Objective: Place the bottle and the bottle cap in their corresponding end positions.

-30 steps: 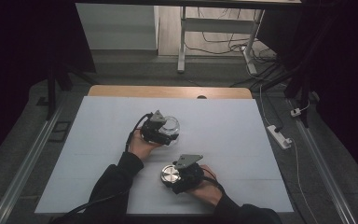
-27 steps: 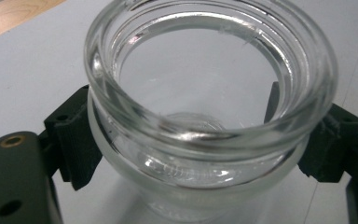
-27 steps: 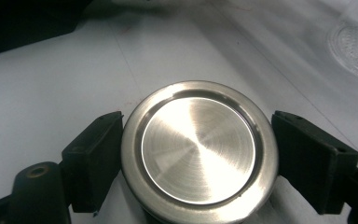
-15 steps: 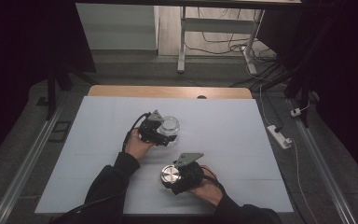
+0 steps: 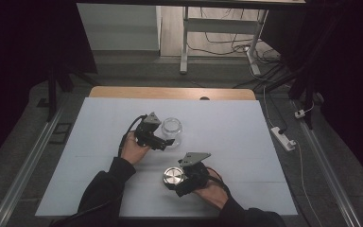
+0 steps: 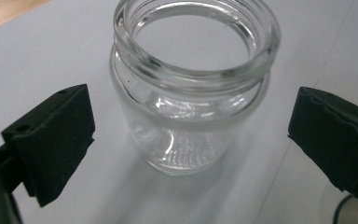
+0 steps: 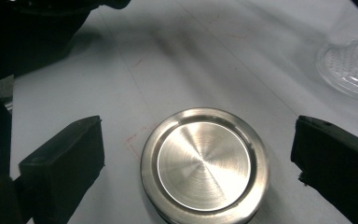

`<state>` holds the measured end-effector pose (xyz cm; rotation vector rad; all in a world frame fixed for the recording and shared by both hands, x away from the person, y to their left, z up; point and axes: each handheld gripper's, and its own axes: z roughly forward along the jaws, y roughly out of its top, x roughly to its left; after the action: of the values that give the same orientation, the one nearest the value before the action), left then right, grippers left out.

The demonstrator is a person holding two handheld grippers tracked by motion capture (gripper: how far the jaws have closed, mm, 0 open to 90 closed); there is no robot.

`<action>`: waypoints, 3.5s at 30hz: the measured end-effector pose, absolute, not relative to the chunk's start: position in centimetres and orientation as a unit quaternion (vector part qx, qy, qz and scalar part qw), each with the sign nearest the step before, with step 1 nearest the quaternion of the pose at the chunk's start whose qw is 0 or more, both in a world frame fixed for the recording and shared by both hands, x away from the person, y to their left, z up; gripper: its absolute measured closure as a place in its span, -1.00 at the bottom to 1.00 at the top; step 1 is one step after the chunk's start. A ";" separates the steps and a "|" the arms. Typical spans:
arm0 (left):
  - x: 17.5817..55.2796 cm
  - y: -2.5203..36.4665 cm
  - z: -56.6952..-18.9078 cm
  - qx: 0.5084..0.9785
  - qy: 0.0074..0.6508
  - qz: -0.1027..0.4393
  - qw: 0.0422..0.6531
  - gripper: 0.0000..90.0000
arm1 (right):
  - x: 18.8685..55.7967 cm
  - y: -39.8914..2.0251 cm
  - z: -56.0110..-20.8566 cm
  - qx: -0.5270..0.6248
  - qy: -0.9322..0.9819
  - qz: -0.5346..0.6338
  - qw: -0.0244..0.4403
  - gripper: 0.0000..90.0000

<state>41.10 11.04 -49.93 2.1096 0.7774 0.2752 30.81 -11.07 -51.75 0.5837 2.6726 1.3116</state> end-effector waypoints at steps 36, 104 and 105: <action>36.1 14.0 -49.0 0.832 0.306 0.072 0.458 -1.00 | 30.5 -13.4 -50.5 0.211 0.866 0.447 0.078 -1.00; 24.7 20.8 -49.3 0.808 0.360 0.085 0.459 -1.00 | 28.6 -21.5 -48.1 0.263 0.853 0.427 0.147 -1.00; 24.5 21.0 -49.3 0.807 0.362 0.086 0.459 -1.00 | 28.5 -21.8 -48.1 0.268 0.851 0.427 0.148 -1.00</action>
<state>24.48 20.96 -49.33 1.9867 0.8909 0.2127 28.54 -21.82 -48.11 0.7696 2.4484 1.2283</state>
